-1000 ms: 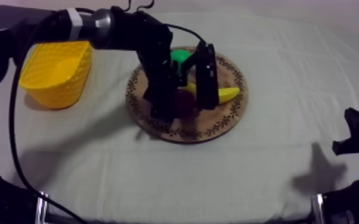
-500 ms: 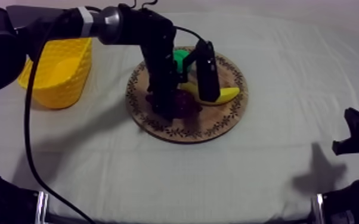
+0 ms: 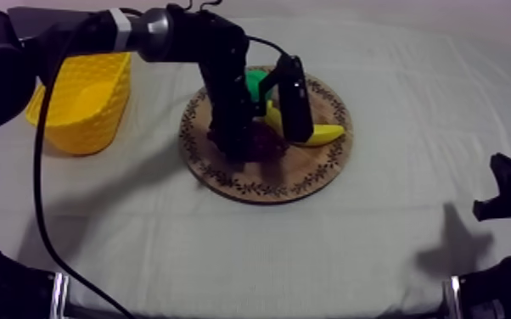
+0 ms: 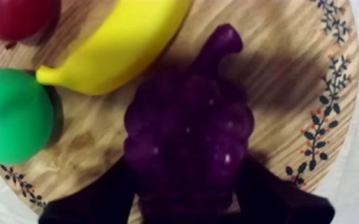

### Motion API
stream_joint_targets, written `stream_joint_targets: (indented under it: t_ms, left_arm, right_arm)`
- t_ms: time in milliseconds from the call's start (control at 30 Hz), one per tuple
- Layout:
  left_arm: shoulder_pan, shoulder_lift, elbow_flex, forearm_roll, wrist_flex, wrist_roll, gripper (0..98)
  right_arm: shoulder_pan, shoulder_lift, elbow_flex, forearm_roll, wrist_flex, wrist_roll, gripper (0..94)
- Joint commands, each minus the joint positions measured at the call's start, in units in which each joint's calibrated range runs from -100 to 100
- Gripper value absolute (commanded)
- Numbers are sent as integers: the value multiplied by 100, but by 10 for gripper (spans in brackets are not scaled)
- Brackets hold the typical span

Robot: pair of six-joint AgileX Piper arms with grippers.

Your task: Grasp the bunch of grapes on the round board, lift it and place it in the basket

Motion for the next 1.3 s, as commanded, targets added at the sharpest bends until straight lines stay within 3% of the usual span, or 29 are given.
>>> stream_joint_targets:
  t_ms: [0,300,600,933,1100,1267]
  left_arm:
    - [-3,-25,15,-1,-13,21,472]
    - [22,-565,590,4,-395,280,445]
    - [258,-2036,1565,30,-560,698,439]
    - [413,-4316,3635,418,-1184,888,417]
    - [366,-4847,3962,464,-1199,979,404]
    - [33,-5091,3957,473,-1225,1038,397]
  right_arm:
    - [0,2,-1,-1,-2,2,3]
    - [0,2,-1,-1,-2,1,3]
    - [0,2,-1,-1,-2,2,3]
    - [0,2,-1,-1,-2,2,3]
    - [0,2,-1,-1,-2,2,3]
    - [0,2,-1,-1,-2,2,3]
